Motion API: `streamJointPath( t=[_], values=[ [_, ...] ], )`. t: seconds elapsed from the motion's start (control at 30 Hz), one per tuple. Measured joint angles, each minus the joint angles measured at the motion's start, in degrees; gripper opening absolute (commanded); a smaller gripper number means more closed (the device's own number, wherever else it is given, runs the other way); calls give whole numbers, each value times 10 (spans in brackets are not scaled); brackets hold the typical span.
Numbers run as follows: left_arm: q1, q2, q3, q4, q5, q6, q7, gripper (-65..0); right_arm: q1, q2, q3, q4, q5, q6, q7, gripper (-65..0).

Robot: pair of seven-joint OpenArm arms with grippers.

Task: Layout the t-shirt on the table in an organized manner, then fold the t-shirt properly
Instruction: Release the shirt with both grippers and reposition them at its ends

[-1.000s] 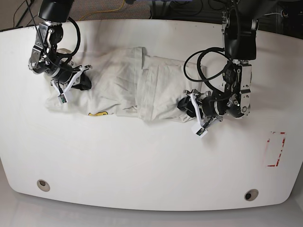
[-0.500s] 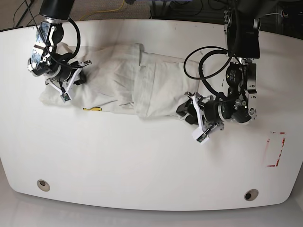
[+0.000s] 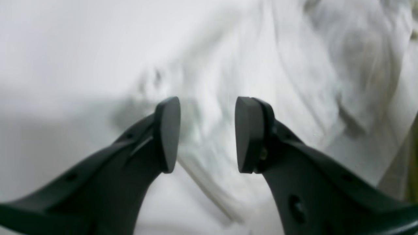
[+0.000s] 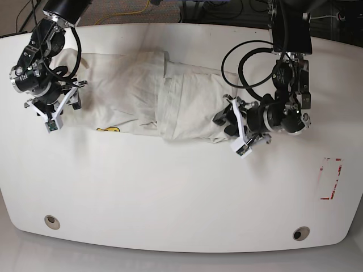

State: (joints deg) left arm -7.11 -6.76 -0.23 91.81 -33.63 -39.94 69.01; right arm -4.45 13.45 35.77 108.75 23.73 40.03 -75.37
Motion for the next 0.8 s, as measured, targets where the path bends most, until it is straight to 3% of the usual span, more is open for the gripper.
streamJointPath(
  t=[0.13,0.3,0.53,0.8],
  values=[
    [24,-23,-9,-2,1,0,-30,-393,2,-3,69,0,54,0,-24,-84],
    [50,-51,-12,-14,-1,0,-74,-393,16,5,129,-26,106,0,-57,-5],
    [56,-57,-9,-83,1,0,-79,-393,43,32,181,-131,169,-4,-48,0],
    [50,-97,-10,-132,-16,0,-150,-393,51,61,187,-279,203,-1,-57,0]
  ],
)
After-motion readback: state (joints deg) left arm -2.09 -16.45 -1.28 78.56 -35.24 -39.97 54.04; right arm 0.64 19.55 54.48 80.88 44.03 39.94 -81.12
